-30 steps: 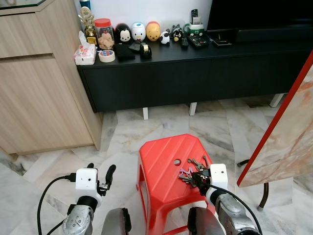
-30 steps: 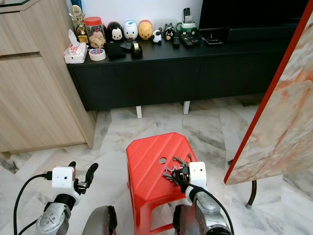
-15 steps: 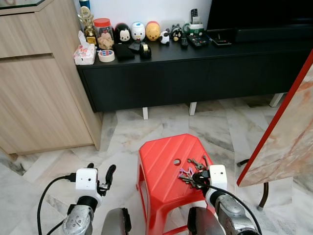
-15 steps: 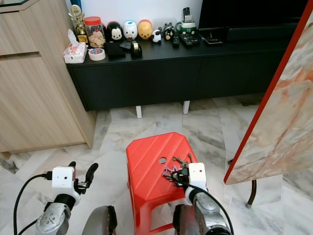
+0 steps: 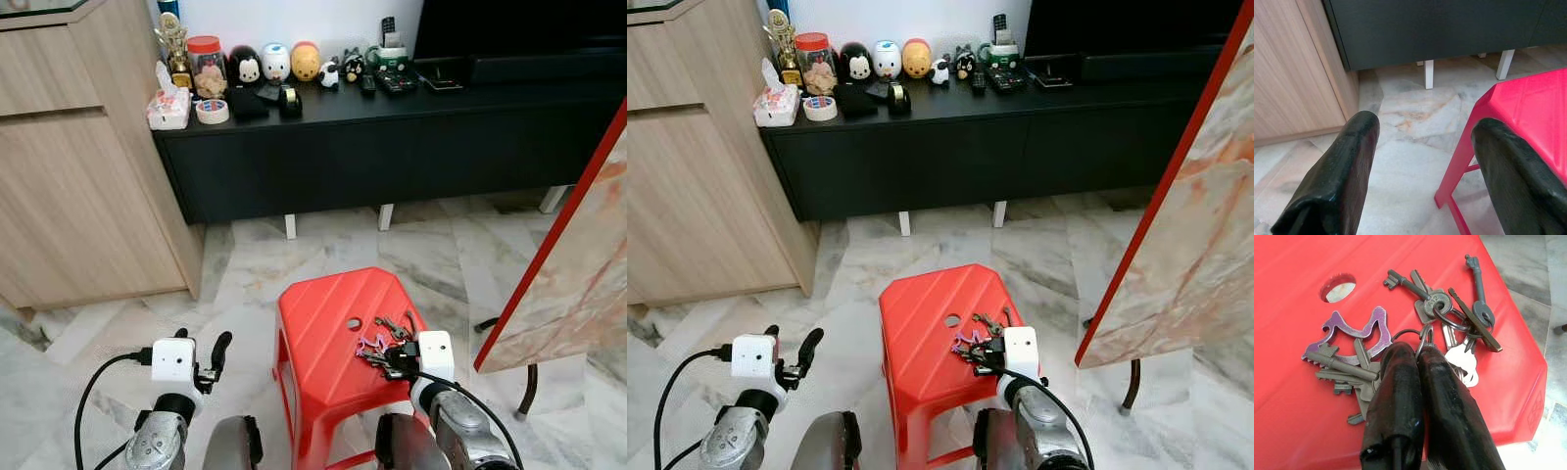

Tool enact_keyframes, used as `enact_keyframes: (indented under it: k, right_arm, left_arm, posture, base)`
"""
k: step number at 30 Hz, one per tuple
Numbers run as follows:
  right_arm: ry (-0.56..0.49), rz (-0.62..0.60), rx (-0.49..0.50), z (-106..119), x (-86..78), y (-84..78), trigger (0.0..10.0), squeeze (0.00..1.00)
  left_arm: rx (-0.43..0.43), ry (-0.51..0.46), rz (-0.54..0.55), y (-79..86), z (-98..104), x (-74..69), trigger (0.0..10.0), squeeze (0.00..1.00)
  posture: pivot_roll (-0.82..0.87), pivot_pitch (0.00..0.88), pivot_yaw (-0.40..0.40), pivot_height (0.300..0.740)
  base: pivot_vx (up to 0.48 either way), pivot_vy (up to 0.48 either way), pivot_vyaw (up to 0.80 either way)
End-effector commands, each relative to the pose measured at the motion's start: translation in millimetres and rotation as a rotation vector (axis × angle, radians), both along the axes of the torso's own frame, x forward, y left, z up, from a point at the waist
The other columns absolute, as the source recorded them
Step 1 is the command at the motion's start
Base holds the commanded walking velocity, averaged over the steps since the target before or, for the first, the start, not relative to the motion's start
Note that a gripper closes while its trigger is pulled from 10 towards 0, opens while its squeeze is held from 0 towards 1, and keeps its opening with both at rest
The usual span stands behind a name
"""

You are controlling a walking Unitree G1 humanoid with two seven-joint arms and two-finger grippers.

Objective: Hang keys on a hook

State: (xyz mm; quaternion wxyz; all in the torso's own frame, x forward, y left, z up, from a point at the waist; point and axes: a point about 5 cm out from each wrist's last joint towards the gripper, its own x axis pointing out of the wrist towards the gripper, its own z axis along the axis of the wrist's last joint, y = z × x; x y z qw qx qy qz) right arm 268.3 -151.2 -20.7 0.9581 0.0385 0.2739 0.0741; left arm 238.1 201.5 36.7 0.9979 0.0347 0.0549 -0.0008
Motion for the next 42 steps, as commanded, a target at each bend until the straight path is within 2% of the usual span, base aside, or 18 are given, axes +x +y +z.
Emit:
enact_keyframes:
  k: [1, 8, 11, 14, 20, 21, 22, 23, 24, 25, 26, 38, 40, 42]
  right_arm:
    - [-0.030, -0.014, 0.010, 3, 2.7, 0.1, 0.0, 0.00]
    - [-0.144, -0.026, 0.057, 16, 9.0, 0.0, 0.0, 0.00]
    - [-0.213, 0.026, 0.082, 23, 9.1, 6.8, 0.0, 0.00]
    - [-0.252, 0.016, 0.122, 27, 9.4, 8.2, 0.0, 0.00]
    - [-0.362, 0.078, 0.161, 41, 9.3, 15.3, 0.0, 0.00]
    - [-0.383, 0.079, 0.168, 45, 9.2, 15.6, 1.3, 0.00]
    - [-0.383, 0.079, 0.168, 45, 9.2, 15.6, 1.3, 0.00]
    - [-0.392, 0.078, 0.171, 46, 9.2, 15.6, 2.7, 0.00]
    - [-0.415, 0.074, 0.180, 50, 9.3, 15.3, 3.5, 0.00]
    - [-0.415, 0.074, 0.180, 50, 9.3, 15.3, 3.5, 0.00]
    - [-0.426, 0.076, 0.183, 53, 9.2, 15.3, 10.0, 0.00]
    - [-0.436, 0.026, 0.159, 55, -0.8, 9.6, 10.0, 0.00]
    - [-0.372, -0.036, 0.138, 47, -5.0, 1.3, 10.0, 0.00]
    - [-0.353, -0.047, 0.129, 45, -5.9, -0.9, 10.0, 0.00]
  left_arm:
    - [0.021, 0.012, -0.006, 0.3, -2, -0.4, 10.0, 0.00]
    - [0.021, 0.012, -0.007, 0.3, -2, -0.1, 10.0, 0.00]
    - [0.022, 0.014, -0.009, 0.1, -3, -0.4, 10.0, 0.00]
    - [0.020, 0.015, -0.010, -0.6, -3, -0.8, 10.0, 0.00]
    - [0.020, 0.021, -0.008, -0.6, -5, -1.3, 10.0, 0.00]
    - [0.021, 0.024, -0.006, 0.1, -6, -1.7, 10.0, 0.00]
    - [0.021, 0.024, -0.006, 0.1, -6, -1.7, 10.0, 0.00]
    - [0.022, 0.027, -0.004, 0.8, -6, -1.8, 10.0, 0.00]
    - [0.023, 0.032, 0.001, 2.3, -8, -2.2, 10.0, 0.00]
    - [0.023, 0.032, 0.001, 2.3, -8, -2.2, 10.0, 0.00]
    - [0.023, 0.036, 0.004, 3.2, -9, -2.5, 10.0, 0.00]
    - [0.032, 0.063, 0.022, 9.9, -16, -7.3, 10.0, 0.00]
    - [0.033, 0.068, 0.023, 10.4, -17, -7.2, 10.0, 0.00]
    - [0.033, 0.069, 0.023, 10.6, -17, -7.0, 10.0, 0.00]
  posture:
    - [0.06, 0.030, 0.001, 0.572]
    - [0.06, 0.029, 0.001, 0.572]
    - [0.06, 0.029, 0.001, 0.572]
    - [0.06, 0.028, 0.001, 0.572]
    - [0.06, 0.024, -0.002, 0.572]
    - [0.06, 0.022, -0.004, 0.572]
    - [0.06, 0.022, -0.004, 0.572]
    - [0.06, 0.022, -0.004, 0.572]
    - [0.06, 0.021, -0.004, 0.572]
    - [0.06, 0.021, -0.004, 0.572]
    - [0.06, 0.020, -0.004, 0.572]
    - [0.06, 0.007, -0.010, 0.572]
    - [0.06, 0.000, -0.011, 0.572]
    - [0.06, 0.000, -0.011, 0.572]
  base:
    - [0.000, 0.000, 0.00]
    - [0.000, 0.000, 0.00]
    - [0.000, 0.000, 0.00]
    - [0.000, 0.000, 0.00]
    - [0.000, 0.000, 0.00]
    - [0.000, 0.000, 0.00]
    - [0.000, 0.000, 0.00]
    - [0.000, 0.000, 0.00]
    - [0.000, 0.000, 0.00]
    - [0.000, 0.000, 0.00]
    - [0.000, 0.000, 0.00]
    - [0.000, 0.000, 0.00]
    - [0.000, 0.000, 0.00]
    - [0.000, 0.000, 0.00]
